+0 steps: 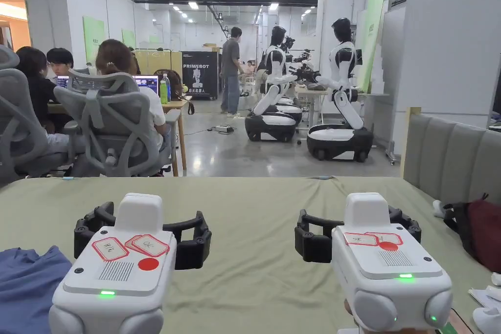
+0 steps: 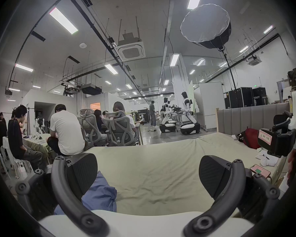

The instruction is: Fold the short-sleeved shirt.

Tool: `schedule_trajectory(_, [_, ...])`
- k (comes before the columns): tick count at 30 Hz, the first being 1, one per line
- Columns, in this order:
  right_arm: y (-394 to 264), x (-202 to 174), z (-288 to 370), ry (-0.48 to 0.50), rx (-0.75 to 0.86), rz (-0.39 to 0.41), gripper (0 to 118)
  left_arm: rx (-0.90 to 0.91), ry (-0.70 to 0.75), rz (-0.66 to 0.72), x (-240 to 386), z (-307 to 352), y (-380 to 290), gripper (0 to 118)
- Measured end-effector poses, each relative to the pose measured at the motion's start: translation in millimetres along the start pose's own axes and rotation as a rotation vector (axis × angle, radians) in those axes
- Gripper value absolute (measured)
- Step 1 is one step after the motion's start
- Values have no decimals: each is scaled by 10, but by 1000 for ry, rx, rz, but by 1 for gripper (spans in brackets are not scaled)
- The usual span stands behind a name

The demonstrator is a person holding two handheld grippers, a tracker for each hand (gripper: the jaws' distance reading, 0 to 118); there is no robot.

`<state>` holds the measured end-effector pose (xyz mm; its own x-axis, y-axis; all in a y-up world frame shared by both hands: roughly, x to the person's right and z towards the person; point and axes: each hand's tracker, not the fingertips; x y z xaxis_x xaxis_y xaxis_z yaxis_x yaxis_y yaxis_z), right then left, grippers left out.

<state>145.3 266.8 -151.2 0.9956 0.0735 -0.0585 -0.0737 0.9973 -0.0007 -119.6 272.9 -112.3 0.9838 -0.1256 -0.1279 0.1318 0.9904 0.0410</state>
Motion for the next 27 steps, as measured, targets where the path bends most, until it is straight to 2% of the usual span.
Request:
schedule_trajectory(7, [-18,39,13,-8,26,-25,118,10,14,-3,-16,12,-17,118])
schedule_trajectory(13, [-10,44,2,8,9,-13,118,19,16,3,-27,21,-10,118])
schedule_trajectory(22, [0,70,16,6,11,-65,118,21,15,7,-31,27,-5,118])
schedule_trajectory(27, [16,10,-24,-34,0,-23,118,18,15,7,-23,23,17,118])
